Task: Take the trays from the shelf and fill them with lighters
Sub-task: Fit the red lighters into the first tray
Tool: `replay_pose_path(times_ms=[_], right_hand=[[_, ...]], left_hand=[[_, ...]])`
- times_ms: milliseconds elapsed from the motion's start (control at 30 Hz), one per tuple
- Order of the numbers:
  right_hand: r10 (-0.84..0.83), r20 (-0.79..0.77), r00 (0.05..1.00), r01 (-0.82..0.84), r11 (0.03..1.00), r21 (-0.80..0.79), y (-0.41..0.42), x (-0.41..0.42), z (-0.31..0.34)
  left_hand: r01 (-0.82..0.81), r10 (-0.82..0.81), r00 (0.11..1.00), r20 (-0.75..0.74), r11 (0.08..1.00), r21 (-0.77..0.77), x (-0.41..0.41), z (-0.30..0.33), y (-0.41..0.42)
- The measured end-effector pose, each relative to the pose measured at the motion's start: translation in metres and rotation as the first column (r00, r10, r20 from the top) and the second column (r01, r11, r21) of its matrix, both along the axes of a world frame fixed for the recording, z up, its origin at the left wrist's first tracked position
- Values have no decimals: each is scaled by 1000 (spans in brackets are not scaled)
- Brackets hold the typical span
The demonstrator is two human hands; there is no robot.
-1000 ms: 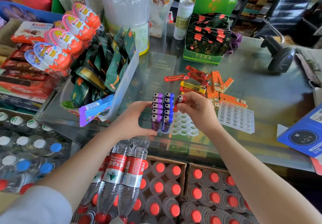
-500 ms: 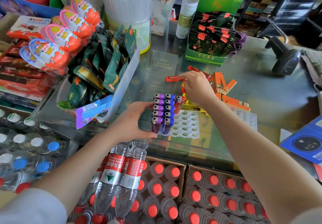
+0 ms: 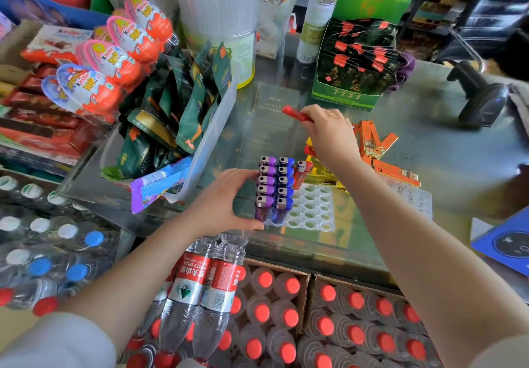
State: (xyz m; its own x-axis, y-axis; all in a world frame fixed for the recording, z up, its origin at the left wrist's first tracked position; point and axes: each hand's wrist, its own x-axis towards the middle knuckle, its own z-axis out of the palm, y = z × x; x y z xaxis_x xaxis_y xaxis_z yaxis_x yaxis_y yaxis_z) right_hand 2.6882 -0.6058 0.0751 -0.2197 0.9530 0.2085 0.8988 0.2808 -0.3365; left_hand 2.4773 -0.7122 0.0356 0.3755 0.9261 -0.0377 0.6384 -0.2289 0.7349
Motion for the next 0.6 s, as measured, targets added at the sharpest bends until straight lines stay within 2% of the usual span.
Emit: replay_pose_path(times_ms=[67, 167, 267, 367, 400, 500, 600], right_hand=[[-26, -289, 957, 18, 999, -32, -24, 8, 9], [-162, -530, 832, 77, 981, -180, -57, 24, 11], [-289, -677, 676, 72, 941, -330, -80, 32, 8], [-410, -786, 464, 63, 900, -432, -96, 32, 12], [-417, -796, 439, 75, 900, -430, -101, 33, 12], [-356, -721, 594, 153, 930, -333, -112, 34, 11], [-281, -652, 704, 172, 959, -227, -122, 33, 11]], left_hand=[[-9, 9, 1000, 0, 1000, 1, 1, 2, -2], [-7, 7, 1000, 20, 1000, -3, 3, 8, -4], [-21, 21, 1000, 5, 1000, 15, 5, 7, -4], [-28, 29, 999, -30, 1000, 10, 5, 2, -3], [-28, 28, 999, -33, 1000, 14, 5, 2, -3], [-28, 28, 999, -38, 1000, 13, 4, -1, -1], [-17, 18, 999, -37, 1000, 7, 4, -6, 2]])
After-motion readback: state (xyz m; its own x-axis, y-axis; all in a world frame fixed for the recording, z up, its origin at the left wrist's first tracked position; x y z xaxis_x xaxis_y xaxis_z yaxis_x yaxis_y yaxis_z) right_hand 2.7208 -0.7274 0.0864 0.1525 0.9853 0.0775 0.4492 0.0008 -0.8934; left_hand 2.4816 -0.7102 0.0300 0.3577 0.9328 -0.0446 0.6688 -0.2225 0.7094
